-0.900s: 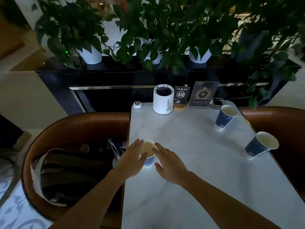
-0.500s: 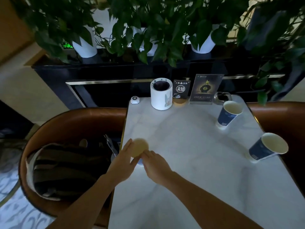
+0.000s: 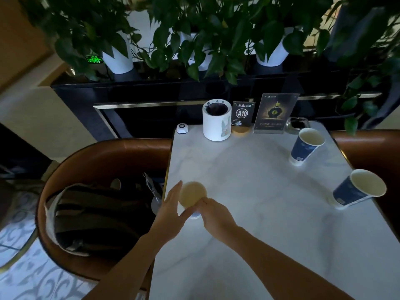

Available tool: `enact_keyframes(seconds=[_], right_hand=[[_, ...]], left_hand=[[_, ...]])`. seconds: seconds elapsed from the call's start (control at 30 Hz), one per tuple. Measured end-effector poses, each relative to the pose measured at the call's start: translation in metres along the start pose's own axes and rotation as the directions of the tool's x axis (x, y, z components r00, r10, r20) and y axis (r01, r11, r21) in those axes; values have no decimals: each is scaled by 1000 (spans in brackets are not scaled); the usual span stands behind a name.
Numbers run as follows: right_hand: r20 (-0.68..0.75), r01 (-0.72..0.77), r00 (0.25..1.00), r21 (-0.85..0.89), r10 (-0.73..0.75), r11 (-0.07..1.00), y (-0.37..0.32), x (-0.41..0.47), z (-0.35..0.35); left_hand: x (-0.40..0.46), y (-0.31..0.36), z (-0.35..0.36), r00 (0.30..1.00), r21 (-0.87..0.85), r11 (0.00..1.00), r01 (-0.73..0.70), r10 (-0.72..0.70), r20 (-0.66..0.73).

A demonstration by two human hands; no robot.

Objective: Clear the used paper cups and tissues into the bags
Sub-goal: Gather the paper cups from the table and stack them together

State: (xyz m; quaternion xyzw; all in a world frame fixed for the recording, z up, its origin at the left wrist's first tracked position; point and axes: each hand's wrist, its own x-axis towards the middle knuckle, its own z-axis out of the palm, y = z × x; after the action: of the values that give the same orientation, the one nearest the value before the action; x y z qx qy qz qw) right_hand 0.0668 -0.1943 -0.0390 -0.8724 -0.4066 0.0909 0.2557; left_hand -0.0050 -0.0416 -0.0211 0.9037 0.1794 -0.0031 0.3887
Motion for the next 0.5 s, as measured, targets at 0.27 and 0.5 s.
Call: enact_keyframes(seconds=[0.27, 0.5], right_hand=[[-276, -113, 938, 326, 209, 939, 7, -27, -23], [-283, -254, 823, 592, 492, 765, 10, -55, -56]], left_hand=[[-15, 20, 9, 993, -297, 955, 10, -45, -111], [-8, 54, 37, 992, -216, 971, -103, 116, 49]])
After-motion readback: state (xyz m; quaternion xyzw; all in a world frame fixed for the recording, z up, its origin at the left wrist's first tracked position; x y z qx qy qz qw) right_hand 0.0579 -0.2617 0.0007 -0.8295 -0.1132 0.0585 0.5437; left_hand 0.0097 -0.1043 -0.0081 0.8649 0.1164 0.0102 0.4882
